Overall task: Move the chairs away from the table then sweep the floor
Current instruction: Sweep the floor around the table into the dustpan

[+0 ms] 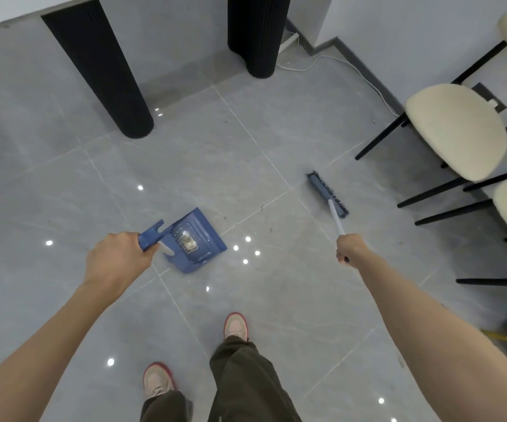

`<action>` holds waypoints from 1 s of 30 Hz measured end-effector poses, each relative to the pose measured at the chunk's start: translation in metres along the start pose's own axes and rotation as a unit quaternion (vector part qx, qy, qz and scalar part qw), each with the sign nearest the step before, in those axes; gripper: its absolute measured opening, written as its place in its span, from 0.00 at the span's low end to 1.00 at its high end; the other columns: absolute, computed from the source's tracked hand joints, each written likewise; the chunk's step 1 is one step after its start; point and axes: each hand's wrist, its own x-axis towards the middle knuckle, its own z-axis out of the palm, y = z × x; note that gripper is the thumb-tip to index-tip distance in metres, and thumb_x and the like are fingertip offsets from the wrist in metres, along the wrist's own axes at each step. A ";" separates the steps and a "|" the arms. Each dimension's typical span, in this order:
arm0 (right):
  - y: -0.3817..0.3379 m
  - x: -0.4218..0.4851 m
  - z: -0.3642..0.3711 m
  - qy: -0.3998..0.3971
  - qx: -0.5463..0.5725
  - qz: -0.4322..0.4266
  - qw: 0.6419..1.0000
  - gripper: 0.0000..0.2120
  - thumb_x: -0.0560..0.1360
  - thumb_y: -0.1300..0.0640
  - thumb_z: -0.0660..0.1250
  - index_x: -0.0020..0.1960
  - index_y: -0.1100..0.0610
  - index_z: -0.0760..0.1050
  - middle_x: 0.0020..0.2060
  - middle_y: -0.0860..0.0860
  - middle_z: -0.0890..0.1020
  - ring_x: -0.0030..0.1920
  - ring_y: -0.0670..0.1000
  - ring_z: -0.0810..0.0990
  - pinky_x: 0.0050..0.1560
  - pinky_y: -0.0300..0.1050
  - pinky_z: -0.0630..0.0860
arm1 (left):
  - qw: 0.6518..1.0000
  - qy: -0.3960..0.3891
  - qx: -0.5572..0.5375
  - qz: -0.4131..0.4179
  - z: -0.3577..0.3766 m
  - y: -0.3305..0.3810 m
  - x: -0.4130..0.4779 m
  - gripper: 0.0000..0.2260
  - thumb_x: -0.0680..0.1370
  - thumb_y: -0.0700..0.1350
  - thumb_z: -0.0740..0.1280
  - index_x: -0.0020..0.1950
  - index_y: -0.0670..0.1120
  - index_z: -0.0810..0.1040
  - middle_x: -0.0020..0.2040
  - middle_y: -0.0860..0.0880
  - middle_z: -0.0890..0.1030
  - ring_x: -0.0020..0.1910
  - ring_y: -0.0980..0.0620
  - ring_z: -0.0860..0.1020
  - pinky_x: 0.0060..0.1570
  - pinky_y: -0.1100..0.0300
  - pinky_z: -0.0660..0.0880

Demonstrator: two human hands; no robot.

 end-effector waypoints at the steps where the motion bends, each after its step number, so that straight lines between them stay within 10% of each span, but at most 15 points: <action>1: 0.000 0.001 -0.001 -0.011 -0.007 0.013 1.000 0.08 0.79 0.69 0.53 0.54 0.69 0.68 0.30 0.56 0.68 0.26 0.52 0.65 0.21 0.38 0.60 | 1.000 -0.001 -0.007 -0.003 0.001 0.004 0.003 0.22 0.75 0.53 0.69 0.25 0.47 0.64 0.24 0.47 0.70 0.29 0.42 0.74 0.31 0.58 0.69; 12: 0.023 -0.087 0.056 -0.159 -0.098 -0.094 0.978 0.16 0.80 0.63 0.53 0.34 0.54 0.61 0.31 0.53 0.69 0.28 0.50 0.69 0.29 0.41 0.70 | 0.999 -0.030 -0.043 -0.015 0.003 0.029 0.004 0.16 0.76 0.51 0.67 0.35 0.42 0.73 0.34 0.44 0.75 0.37 0.42 0.77 0.36 0.58 0.69; 19: 0.030 -0.153 0.062 -0.238 -0.037 -0.056 0.969 0.13 0.77 0.63 0.52 0.34 0.54 0.59 0.23 0.51 0.61 0.15 0.47 0.56 0.19 0.30 0.52 | 0.995 -0.048 -0.090 -0.006 0.010 0.016 0.000 0.16 0.76 0.51 0.67 0.34 0.43 0.71 0.35 0.42 0.77 0.39 0.40 0.80 0.37 0.57 0.73; 30: -0.006 -0.164 0.052 -0.163 -0.075 -0.149 0.972 0.10 0.78 0.62 0.53 0.38 0.58 0.62 0.27 0.55 0.67 0.17 0.48 0.59 0.23 0.36 0.55 | 0.994 -0.028 -0.087 -0.056 0.014 -0.049 -0.038 0.15 0.75 0.54 0.67 0.36 0.44 0.75 0.33 0.45 0.76 0.39 0.42 0.79 0.35 0.60 0.69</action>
